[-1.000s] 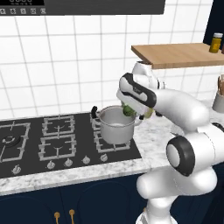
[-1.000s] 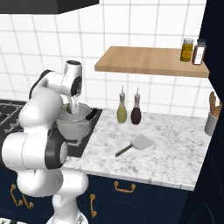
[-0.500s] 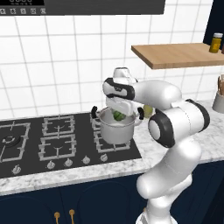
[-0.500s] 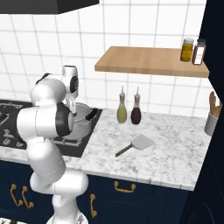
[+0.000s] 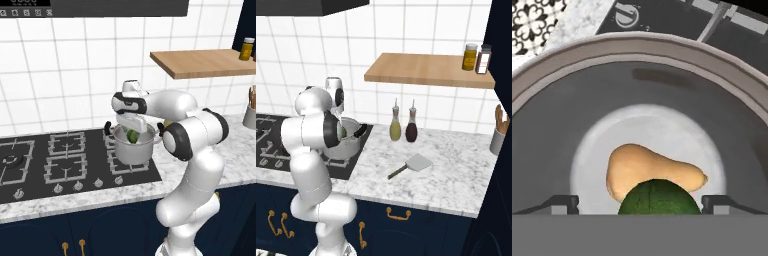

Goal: Put the avocado and squash in the pot. Retrieve the spatula and lightly stir the vegetables in the pot.

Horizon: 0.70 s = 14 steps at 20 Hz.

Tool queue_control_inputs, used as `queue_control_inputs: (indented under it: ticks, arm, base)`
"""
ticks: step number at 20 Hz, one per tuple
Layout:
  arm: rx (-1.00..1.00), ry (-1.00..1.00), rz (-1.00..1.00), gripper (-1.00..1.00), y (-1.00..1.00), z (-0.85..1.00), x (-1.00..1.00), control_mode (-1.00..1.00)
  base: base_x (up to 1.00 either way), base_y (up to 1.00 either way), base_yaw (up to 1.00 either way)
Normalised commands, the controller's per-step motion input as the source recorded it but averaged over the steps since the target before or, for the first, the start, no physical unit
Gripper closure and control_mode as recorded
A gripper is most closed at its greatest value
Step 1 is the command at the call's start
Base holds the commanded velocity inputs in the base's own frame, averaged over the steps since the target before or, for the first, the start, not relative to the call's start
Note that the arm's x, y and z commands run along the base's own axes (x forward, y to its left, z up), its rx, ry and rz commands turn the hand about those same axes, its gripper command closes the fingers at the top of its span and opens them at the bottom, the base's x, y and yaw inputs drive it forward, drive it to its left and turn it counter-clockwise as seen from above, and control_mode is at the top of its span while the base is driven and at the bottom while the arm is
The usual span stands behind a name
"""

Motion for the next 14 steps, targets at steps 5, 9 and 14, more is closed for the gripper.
queue_control_inputs:
  ticks: [5,9,14]
  arm:
    - [0.0,-0.18,0.0,-1.0,-0.01,0.23,-0.3,-1.0]
    - [0.0,-0.39,0.01,-1.0,0.0,0.43,-0.92,-1.0]
    - [0.0,-0.31,0.01,-1.0,-0.2,0.07,-0.91,-1.0]
  base:
    - [0.0,0.0,0.0]
    - [0.0,0.0,0.0]
    - [0.0,0.0,0.0]
